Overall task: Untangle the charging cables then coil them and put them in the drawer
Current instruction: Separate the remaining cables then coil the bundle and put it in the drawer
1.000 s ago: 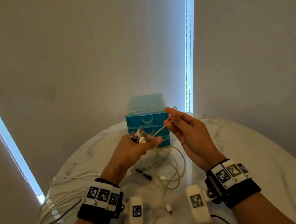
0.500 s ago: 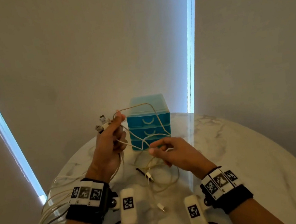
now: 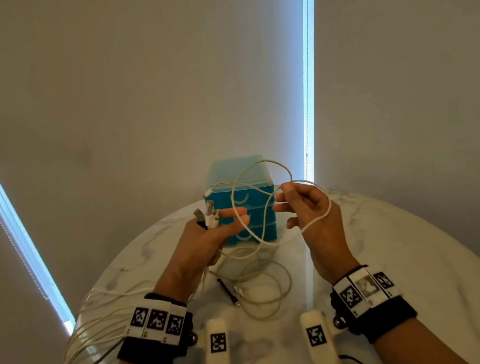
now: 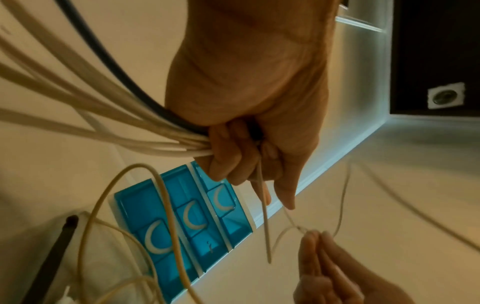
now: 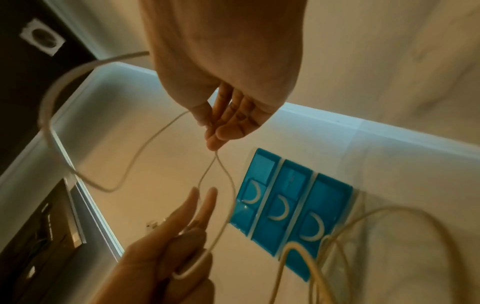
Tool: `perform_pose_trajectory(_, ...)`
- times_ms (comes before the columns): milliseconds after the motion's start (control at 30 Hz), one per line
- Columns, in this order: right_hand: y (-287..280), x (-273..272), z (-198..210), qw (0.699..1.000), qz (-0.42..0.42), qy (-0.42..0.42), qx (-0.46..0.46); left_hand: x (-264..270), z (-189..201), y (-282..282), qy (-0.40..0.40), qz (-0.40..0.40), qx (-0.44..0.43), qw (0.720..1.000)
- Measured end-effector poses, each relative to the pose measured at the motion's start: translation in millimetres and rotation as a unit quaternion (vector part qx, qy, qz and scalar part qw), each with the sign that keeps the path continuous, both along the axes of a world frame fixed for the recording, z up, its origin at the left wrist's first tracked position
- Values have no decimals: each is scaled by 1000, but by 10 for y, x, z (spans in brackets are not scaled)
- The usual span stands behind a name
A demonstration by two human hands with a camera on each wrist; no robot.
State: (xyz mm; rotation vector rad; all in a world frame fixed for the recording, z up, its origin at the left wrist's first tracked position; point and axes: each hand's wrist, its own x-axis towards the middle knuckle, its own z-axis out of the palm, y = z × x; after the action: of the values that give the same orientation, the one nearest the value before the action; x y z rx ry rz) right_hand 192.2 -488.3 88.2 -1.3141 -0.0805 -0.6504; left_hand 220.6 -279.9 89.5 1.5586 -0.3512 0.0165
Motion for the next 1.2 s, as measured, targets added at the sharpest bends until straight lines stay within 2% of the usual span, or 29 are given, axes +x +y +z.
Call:
perform_pose_trajectory(167, 66, -58, 69, 999, 40, -7, -19, -61, 15, -70, -25, 13, 36, 999)
perform_pose_trajectory(433, 99, -35, -20, 993, 37, 15, -113, 87, 19, 92, -58, 76, -125, 987)
perform_pose_trajectory(567, -47, 25, -78, 982, 51, 12, -183, 99, 22, 130, -73, 88, -145, 983)
perform_pose_trajectory(633, -202, 43, -46, 988, 32, 26, -148, 89, 23, 143, -77, 93, -130, 984)
perform_pose_trajectory(733, -455, -80, 243, 999, 27, 30, -21, 79, 7, 166, -89, 98, -90, 987)
perform_pose_trajectory(800, -463, -230, 555, 998, 42, 0, -41, 47, 31, 165, -110, 100, -71, 986)
perform_pose_trajectory(833, -391, -277, 701, 993, 50, 3, -105, 39, 42, 159, -115, 101, -63, 986)
perform_pose_trajectory(867, -278, -285, 812, 979, 56, 23, -195, 52, 38, 159, -119, 103, -59, 986)
perform_pose_trajectory(900, -135, -266, 893, 951, 64, 54, -297, 57, 37, 158, -119, 105, -59, 986)
perform_pose_trajectory(967, 154, -147, 955, 858, 91, 123, -491, 22, 63, 154, -116, 104, -64, 986)
perform_pose_trajectory(1000, 273, -74, 950, 808, 105, 153, -560, 17, 61, 160, -116, 101, -68, 986)
perform_pose_trajectory(1033, 360, -2, 933, 773, 114, 173, -600, 12, 62, 169, -115, 100, -71, 986)
perform_pose_trajectory(1067, 415, 51, 927, 758, 119, 180, -615, 13, 64, 179, -113, 101, -76, 986)
perform_pose_trajectory(1100, 437, 88, 935, 761, 124, 181, -611, 7, 74, 189, -108, 103, -87, 985)
perform_pose_trajectory(1167, 421, 111, 993, 789, 130, 177, -573, 22, 89, 215, -96, 112, -111, 983)
perform_pose_trajectory(1200, 395, 109, 1029, 818, 129, 175, -533, 39, 96, 231, -89, 121, -116, 982)
